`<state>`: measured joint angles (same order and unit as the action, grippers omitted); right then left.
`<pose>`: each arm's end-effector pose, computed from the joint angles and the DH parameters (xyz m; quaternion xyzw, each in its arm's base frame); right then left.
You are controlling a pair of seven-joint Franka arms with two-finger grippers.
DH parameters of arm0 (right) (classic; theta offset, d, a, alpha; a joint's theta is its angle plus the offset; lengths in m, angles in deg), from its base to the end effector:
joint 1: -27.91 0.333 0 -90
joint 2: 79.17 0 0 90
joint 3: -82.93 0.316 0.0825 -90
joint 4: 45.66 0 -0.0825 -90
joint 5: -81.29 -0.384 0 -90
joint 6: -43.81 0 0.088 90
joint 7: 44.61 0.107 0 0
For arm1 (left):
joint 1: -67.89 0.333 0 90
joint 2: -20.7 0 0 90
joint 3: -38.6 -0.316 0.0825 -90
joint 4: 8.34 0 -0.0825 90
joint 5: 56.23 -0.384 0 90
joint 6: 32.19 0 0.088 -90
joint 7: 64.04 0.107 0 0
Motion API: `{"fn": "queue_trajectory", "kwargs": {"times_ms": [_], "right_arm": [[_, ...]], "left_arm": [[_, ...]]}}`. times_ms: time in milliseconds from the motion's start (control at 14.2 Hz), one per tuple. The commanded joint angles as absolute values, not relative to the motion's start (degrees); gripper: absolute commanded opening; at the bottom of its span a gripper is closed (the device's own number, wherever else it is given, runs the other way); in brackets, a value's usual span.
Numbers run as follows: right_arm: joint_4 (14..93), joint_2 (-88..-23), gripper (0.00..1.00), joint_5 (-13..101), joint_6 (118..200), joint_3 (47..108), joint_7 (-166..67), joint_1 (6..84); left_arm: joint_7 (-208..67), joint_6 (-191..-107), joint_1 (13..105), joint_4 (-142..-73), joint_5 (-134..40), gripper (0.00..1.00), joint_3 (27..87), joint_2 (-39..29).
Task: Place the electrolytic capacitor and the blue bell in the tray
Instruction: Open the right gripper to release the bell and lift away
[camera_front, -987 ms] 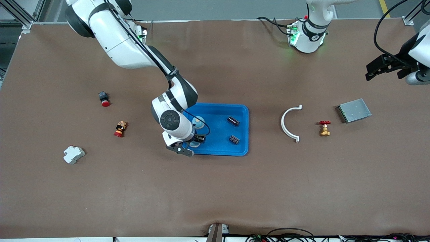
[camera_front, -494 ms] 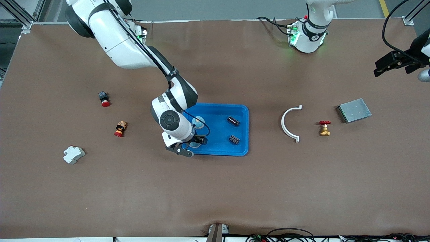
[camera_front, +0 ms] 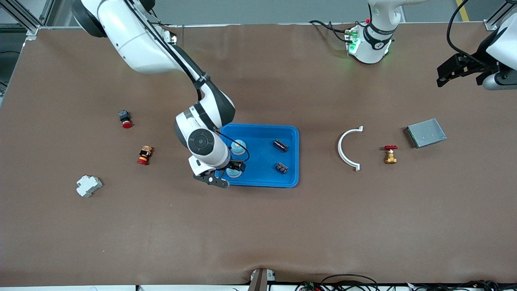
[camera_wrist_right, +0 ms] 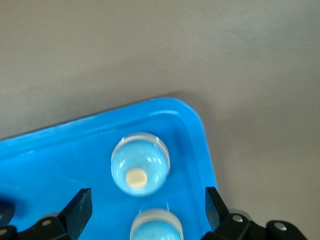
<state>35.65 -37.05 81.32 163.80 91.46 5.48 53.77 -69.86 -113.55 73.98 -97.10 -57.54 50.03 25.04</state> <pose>0.6062 0.3902 0.2616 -0.9865 0.1537 0.0531 0.0194 0.5127 -0.0499 0.6615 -0.9994 -0.0061 0.0255 0.0214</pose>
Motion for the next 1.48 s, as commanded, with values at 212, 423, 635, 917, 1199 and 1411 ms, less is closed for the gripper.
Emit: {"fn": "queue_trajectory", "kwargs": {"times_ms": [212,423,635,917,1199,1411], "right_arm": [[37.4,-50.14,1.0,81.82,147.72,91.63,4.35,53.32],[37.84,-55.95,1.0,81.12,141.38,91.72,2.76,51.39],[43.27,-61.92,1.0,81.11,140.49,91.72,1.19,50.77],[46.63,-69.4,1.0,81.02,135.33,91.72,-6.19,46.73],[46.72,-75.64,1.0,80.76,125.83,91.72,-16.29,39.88],[46.72,-78.02,1.0,80.76,122.3,91.55,-24.2,34.61]], "left_arm": [[-69.93,-117.17,74.39,-97.46,-58.07,1.0,50.11,24.4],[-69.49,-117.7,76.68,-97.37,-57.63,1.0,49.93,24.39],[-68.79,-117.35,76.59,-97.46,-57.63,1.0,49.93,24.4],[-68.52,-116.39,76.33,-97.81,-57.72,1.0,50.55,24.31],[-68.52,-115.68,76.24,-97.72,-57.81,1.0,50.55,24.31],[-68.26,-115.59,76.15,-97.72,-57.9,1.0,50.64,24.48]]}}
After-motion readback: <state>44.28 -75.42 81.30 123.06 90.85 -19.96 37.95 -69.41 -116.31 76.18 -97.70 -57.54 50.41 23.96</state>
